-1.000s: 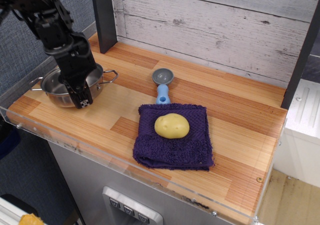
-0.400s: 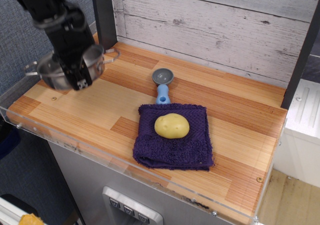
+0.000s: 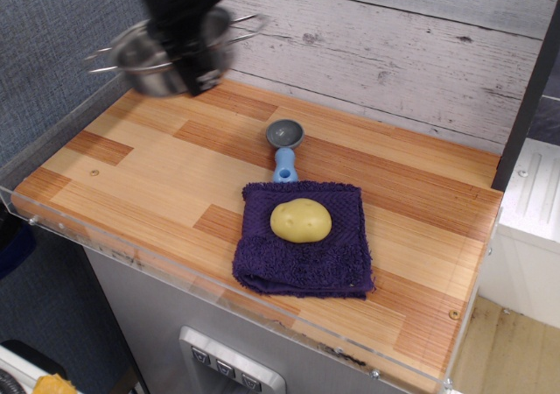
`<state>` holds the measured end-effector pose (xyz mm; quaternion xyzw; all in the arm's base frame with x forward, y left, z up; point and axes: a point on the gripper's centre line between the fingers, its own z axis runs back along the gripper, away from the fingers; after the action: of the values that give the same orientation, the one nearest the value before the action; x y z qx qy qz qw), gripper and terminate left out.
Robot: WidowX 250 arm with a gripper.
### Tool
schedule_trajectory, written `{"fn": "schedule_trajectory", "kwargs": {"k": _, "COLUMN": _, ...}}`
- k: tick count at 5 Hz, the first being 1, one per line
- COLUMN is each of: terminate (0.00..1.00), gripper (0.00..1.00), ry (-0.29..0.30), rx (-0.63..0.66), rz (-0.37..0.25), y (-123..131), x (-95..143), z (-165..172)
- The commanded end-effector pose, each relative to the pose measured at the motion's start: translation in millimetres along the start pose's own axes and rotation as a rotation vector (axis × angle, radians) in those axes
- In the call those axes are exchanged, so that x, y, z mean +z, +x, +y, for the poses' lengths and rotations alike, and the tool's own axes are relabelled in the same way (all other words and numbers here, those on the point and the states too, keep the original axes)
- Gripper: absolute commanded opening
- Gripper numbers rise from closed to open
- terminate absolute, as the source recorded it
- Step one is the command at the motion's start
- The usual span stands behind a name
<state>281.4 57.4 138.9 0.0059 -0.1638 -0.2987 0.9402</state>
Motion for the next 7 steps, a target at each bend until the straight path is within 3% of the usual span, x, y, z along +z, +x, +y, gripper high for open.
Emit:
{"fn": "schedule_trajectory", "kwargs": {"k": 1, "terminate": 0.0, "gripper": 0.0, "ry": -0.017, "rx": -0.078, "rz": -0.104, "y": 69, "x": 8, "z": -28}}
{"fn": "schedule_trajectory", "kwargs": {"k": 3, "terminate": 0.0, "gripper": 0.0, "ry": -0.066, "rx": -0.155, "rz": -0.087, "y": 104, "x": -33, "z": -61}}
{"fn": "schedule_trajectory", "kwargs": {"k": 5, "terminate": 0.0, "gripper": 0.0, "ry": -0.086, "rx": -0.204, "rz": -0.028, "y": 113, "x": -86, "z": -84}}
{"fn": "schedule_trajectory", "kwargs": {"k": 7, "terminate": 0.0, "gripper": 0.0, "ry": -0.117, "rx": -0.232, "rz": -0.005, "y": 116, "x": -123, "z": -103}}
